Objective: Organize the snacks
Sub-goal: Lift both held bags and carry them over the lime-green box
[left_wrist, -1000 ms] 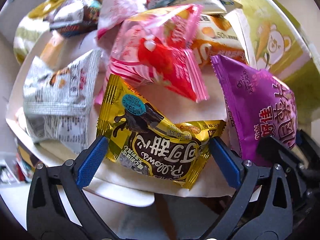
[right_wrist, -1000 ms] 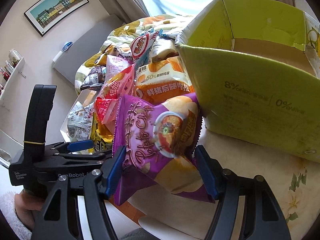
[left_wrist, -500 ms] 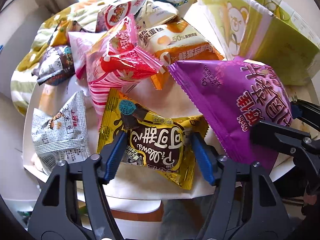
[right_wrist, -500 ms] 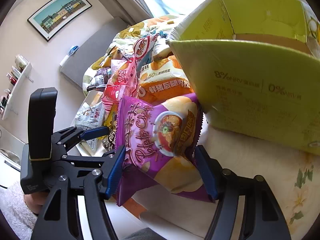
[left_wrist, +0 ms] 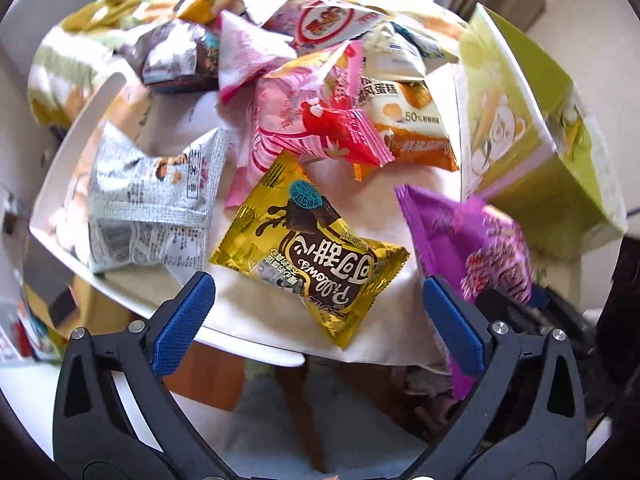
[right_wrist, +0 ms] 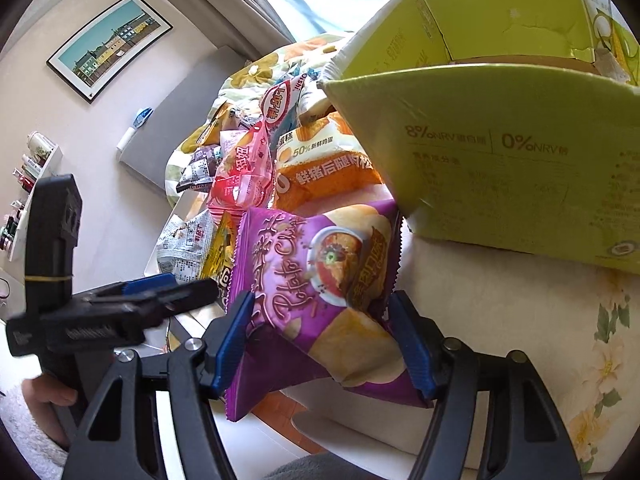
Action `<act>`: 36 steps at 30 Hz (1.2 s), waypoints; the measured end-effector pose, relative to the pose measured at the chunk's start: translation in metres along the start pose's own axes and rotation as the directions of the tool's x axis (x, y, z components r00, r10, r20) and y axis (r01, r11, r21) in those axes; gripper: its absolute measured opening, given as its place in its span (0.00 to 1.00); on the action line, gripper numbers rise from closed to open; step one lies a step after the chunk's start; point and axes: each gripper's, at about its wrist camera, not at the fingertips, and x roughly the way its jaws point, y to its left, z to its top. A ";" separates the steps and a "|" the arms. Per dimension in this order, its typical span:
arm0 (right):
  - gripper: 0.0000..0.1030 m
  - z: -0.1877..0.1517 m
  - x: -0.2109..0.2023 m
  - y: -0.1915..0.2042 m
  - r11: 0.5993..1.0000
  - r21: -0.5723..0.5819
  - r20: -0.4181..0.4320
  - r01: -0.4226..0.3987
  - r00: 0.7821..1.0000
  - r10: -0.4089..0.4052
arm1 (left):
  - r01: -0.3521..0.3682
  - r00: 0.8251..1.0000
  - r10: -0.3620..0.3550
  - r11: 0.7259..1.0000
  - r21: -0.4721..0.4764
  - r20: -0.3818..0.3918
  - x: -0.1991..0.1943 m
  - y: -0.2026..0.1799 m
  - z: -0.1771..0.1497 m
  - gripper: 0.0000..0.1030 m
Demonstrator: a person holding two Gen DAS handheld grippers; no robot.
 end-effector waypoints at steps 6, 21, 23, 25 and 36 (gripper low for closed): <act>0.49 -0.002 -0.009 0.000 0.996 -0.090 -0.011 0.014 1.000 -0.015 | 0.038 0.990 -0.074 0.958 -0.283 -0.118 0.026 0.016 0.008 0.99; 0.49 0.006 -0.003 -0.004 0.967 -0.255 -0.084 -0.015 0.996 -0.006 | 0.022 0.987 -0.090 0.899 -0.436 -0.135 0.071 0.029 0.001 0.55; 0.47 0.005 -0.004 -0.004 0.964 -0.266 -0.083 -0.019 0.997 -0.003 | 0.028 0.988 -0.090 0.906 -0.423 -0.129 0.070 0.027 0.000 0.53; 0.44 0.006 -0.004 -0.001 0.960 -0.280 -0.073 -0.018 0.997 -0.003 | 0.028 0.988 -0.088 0.912 -0.410 -0.129 0.065 0.030 0.000 0.52; 0.41 0.004 -0.013 0.007 0.973 -0.230 -0.029 -0.001 1.000 -0.006 | 0.095 0.983 -0.140 0.940 -0.329 -0.118 0.030 0.036 0.001 0.50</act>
